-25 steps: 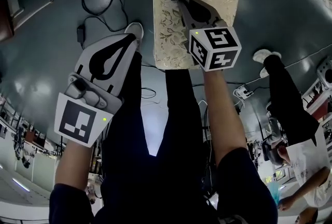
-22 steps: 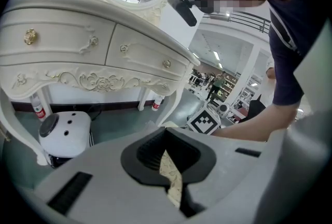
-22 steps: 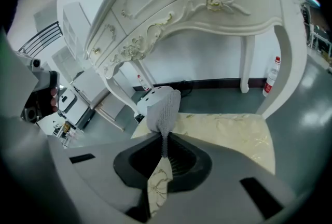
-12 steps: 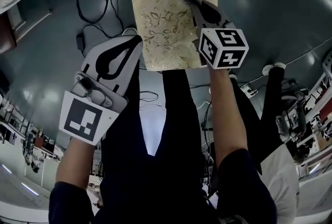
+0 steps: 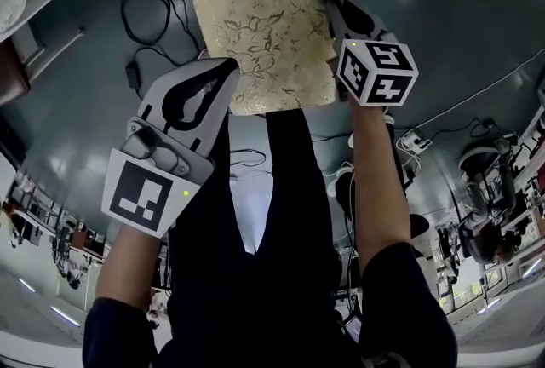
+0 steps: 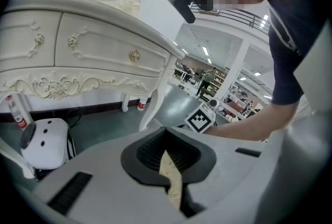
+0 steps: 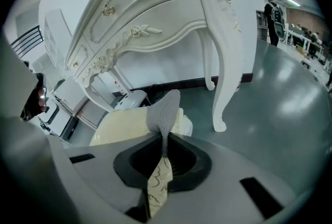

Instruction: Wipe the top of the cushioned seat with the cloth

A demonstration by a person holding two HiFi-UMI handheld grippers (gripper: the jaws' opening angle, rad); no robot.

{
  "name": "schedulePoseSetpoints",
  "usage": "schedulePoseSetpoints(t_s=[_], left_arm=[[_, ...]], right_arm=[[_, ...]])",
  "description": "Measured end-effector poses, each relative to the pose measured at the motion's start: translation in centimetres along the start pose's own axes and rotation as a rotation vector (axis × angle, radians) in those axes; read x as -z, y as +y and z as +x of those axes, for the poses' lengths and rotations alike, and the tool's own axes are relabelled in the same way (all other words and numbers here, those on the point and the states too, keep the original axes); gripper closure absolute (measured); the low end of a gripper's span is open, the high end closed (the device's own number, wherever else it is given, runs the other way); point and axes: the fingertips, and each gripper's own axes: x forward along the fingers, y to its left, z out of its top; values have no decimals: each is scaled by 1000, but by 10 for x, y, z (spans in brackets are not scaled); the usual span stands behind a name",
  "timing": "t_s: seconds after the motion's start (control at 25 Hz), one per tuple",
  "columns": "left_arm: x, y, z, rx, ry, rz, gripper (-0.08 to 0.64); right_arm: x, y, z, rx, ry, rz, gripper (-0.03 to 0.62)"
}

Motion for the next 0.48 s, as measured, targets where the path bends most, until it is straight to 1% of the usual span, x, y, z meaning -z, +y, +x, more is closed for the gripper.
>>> schedulePoseSetpoints(t_s=[0.12, 0.24, 0.48], left_arm=[[-2, -2, -1, 4, -3, 5, 554], [0, 0, -9, 5, -7, 5, 554], [10, 14, -39, -6, -19, -2, 554]], right_arm=[[0, 1, -3, 5, -9, 9, 554], [0, 13, -6, -8, -15, 8, 554], [-1, 62, -4, -55, -30, -5, 554]])
